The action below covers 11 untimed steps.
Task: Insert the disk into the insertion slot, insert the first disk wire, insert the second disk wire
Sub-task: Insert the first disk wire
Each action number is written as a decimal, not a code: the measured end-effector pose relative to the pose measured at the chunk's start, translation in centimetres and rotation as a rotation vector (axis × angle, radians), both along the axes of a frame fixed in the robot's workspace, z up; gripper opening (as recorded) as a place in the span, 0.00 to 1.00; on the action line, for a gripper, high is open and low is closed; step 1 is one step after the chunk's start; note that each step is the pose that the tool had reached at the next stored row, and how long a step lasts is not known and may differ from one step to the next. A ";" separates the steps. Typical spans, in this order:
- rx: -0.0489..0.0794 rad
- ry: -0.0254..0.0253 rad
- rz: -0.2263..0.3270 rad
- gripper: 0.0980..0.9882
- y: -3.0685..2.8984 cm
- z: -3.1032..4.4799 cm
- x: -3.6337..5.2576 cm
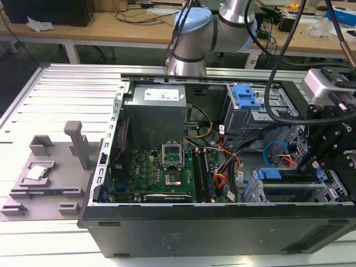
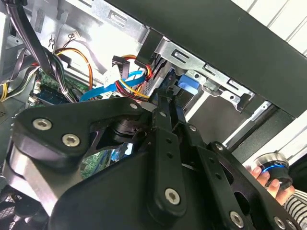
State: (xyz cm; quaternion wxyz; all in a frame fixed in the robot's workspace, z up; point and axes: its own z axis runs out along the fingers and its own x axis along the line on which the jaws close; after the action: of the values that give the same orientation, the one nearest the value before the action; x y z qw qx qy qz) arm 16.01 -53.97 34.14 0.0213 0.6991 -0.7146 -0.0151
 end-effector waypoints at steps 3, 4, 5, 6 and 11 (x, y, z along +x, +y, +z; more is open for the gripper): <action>0.000 0.0000 -0.002 0.09 0.00 -0.15 0.03; 0.000 0.0000 -0.004 0.09 0.00 -0.18 0.04; 0.000 0.0000 -0.005 0.09 0.00 -0.22 0.04; 0.000 0.0000 -0.007 0.09 0.00 -0.29 0.04; 0.000 0.0001 -0.007 0.09 -0.04 -0.69 0.04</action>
State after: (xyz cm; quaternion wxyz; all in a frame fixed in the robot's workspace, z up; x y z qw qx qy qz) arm 16.06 -54.01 33.45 0.0212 0.6965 -0.7171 -0.0152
